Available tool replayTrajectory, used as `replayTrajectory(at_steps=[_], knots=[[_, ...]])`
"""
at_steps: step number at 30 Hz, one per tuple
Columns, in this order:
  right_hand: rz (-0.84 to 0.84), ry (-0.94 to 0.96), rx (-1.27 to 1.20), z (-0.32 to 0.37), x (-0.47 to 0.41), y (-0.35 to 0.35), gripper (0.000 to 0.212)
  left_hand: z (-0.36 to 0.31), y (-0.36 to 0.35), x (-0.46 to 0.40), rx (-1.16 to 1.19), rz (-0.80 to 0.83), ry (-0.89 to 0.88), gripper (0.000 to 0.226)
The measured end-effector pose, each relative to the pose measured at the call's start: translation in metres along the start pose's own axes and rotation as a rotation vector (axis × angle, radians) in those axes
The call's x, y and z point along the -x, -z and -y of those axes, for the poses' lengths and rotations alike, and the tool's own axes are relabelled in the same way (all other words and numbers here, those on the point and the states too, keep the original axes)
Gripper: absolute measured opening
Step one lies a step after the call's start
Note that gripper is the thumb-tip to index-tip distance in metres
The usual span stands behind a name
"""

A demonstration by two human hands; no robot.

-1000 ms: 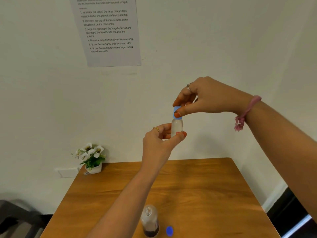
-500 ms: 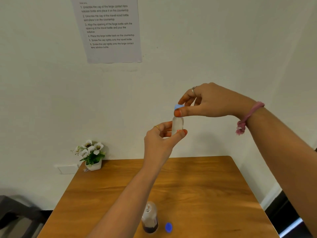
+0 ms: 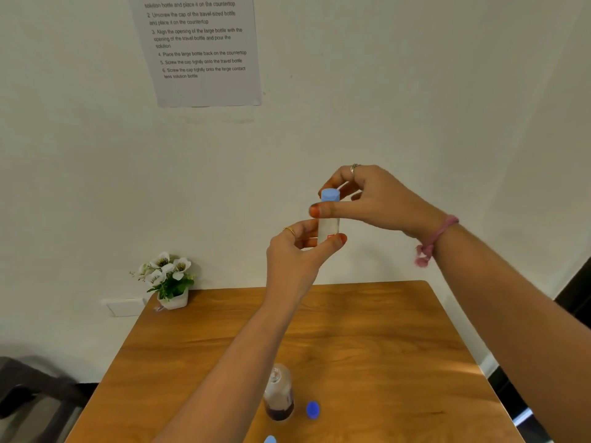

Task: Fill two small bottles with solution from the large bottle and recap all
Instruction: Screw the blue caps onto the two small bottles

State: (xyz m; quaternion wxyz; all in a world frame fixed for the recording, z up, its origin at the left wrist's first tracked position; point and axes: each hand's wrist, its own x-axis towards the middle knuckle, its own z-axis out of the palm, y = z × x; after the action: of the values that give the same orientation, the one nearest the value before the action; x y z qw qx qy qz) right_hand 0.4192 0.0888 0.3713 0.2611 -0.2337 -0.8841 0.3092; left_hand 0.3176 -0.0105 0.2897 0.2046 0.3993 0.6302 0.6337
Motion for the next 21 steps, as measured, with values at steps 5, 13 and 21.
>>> replayTrajectory(at_steps=[5, 13, 21], knots=[[0.151, -0.055, 0.007, -0.005, 0.003, -0.004, 0.070, 0.004, 0.002, 0.000, 0.006, -0.016, 0.001, 0.035], [-0.068, -0.053, -0.147, -0.008, 0.003, -0.013, 0.046, 0.005, 0.002, 0.001, 0.030, -0.013, 0.021, 0.037], [0.031, -0.008, -0.362, -0.012, 0.007, -0.007, 0.027, 0.010, 0.005, 0.000, 0.040, -0.016, 0.020, 0.039]])
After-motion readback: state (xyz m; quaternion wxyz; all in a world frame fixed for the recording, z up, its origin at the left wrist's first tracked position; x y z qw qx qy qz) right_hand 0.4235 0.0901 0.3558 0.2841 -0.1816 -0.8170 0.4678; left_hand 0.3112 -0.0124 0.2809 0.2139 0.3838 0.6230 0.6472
